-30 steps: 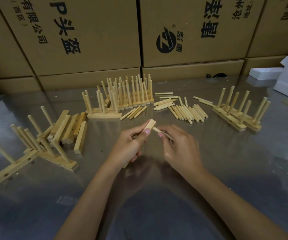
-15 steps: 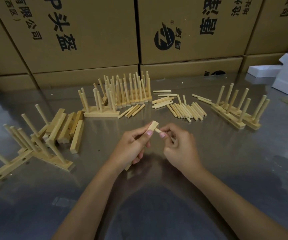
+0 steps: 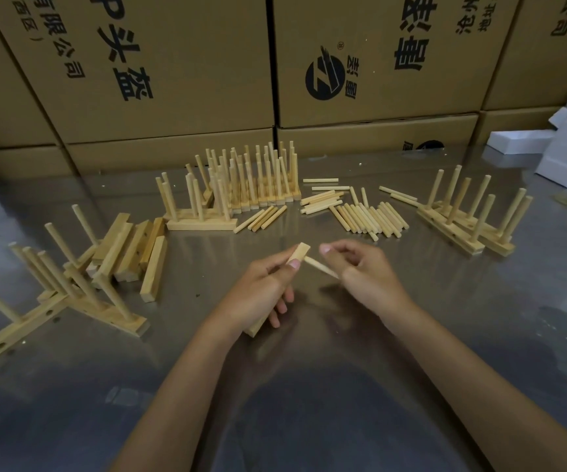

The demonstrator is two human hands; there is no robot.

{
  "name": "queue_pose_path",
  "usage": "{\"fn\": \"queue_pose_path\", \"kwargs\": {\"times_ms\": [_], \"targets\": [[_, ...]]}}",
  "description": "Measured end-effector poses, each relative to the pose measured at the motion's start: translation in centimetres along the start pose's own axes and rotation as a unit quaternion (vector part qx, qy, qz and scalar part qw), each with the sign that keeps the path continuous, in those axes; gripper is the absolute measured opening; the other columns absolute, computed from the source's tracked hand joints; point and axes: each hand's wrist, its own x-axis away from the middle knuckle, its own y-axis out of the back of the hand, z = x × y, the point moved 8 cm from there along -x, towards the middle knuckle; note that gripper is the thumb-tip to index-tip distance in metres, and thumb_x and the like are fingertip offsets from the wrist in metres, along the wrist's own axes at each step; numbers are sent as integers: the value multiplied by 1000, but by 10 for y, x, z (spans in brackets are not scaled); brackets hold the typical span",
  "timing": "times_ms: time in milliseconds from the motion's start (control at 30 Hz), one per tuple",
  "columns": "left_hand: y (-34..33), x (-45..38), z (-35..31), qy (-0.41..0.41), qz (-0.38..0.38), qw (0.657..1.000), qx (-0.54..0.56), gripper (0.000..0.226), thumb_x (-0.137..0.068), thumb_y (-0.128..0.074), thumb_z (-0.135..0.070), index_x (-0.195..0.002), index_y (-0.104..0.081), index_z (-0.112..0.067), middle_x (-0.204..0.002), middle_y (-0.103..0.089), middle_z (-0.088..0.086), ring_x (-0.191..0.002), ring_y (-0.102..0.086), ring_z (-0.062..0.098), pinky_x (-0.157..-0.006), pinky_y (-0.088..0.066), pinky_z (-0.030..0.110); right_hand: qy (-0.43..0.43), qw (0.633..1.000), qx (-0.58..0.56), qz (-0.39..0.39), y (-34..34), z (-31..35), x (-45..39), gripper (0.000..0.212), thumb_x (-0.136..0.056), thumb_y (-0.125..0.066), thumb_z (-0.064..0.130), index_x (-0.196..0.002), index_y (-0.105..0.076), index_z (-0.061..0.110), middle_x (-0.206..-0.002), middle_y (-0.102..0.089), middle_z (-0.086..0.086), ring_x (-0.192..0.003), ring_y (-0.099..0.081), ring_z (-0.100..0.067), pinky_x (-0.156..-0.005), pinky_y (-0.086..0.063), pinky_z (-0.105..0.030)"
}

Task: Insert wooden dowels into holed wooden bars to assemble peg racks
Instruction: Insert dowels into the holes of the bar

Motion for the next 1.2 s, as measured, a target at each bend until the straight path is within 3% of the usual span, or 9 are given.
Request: {"fn": "queue_pose_path", "kwargs": {"times_ms": [133,267,400,500,667,867,1000,1100,1200], "targets": [[24,-4,8,32,-90,995,26,38,-104,-49,-38,-141,-52,-38,-70,-63,1,-59,-54,12,-43,-46,21,55,952,258,-158,53,-7,-21,23,-97,-55,31,-113,-66,18,-115,-66,-2,-115,-49,-22,-95,-41,-35],[32,-7,12,31,-125,987,96,30,-103,-52,-36,-133,-57,-37,-60,-63,-2,-53,-52,11,-42,-43,23,29,905,392,-162,64,-20,-58,30,-94,-57,33,-120,-63,17,-127,-57,-7,-123,-41,-28,-99,-34,-42],[39,-9,12,21,-151,980,124,15,-102,-54,-32,-111,-58,-43,-60,-63,0,-49,-51,12,-42,-42,25,-8,899,411,-150,60,-24,-85,22,-92,-61,34,-108,-60,18,-124,-56,-7,-123,-42,-28,-99,-34,-43],[38,-9,11,19,-148,982,118,18,-102,-53,-33,-99,-57,-50,-62,-63,0,-47,-51,10,-41,-42,24,-13,903,398,-165,59,-29,-89,16,-91,-63,32,-98,-56,20,-119,-57,-7,-120,-44,-28,-97,-33,-44],[38,-10,10,15,-156,980,126,15,-103,-53,-31,-102,-57,-47,-67,-63,4,-50,-51,13,-42,-41,25,-21,897,409,-167,61,-34,-83,24,-91,-64,39,-95,-63,14,-123,-54,-9,-123,-41,-29,-100,-31,-45],[42,-8,13,22,-174,972,159,14,-102,-54,-31,-113,-60,-38,-67,-63,3,-49,-50,12,-43,-40,26,84,913,276,-290,76,-6,-42,12,-93,-61,22,-95,-59,11,-98,-62,-6,-104,-56,-30,-90,-38,-41],[46,-6,16,37,-185,960,205,13,-102,-54,-29,-105,-61,-39,-62,-61,2,-47,-48,12,-41,-38,24,121,931,148,-309,84,16,-20,17,-94,-64,32,-92,-55,17,-86,-63,2,-83,-63,-21,-74,-51,-40],[46,-5,16,44,-180,958,220,14,-101,-55,-29,-98,-61,-41,-65,-61,3,-50,-48,14,-41,-39,25,133,936,67,-318,88,33,-5,22,-94,-64,36,-94,-56,16,-88,-68,4,-85,-67,-14,-74,-53,-32],[45,-3,14,43,-179,958,220,14,-102,-54,-29,-99,-61,-41,-69,-62,4,-53,-49,15,-43,-40,25,123,938,-97,-308,90,37,9,23,-95,-63,29,-98,-55,8,-79,-73,2,-80,-72,-7,-69,-51,-12]]}}
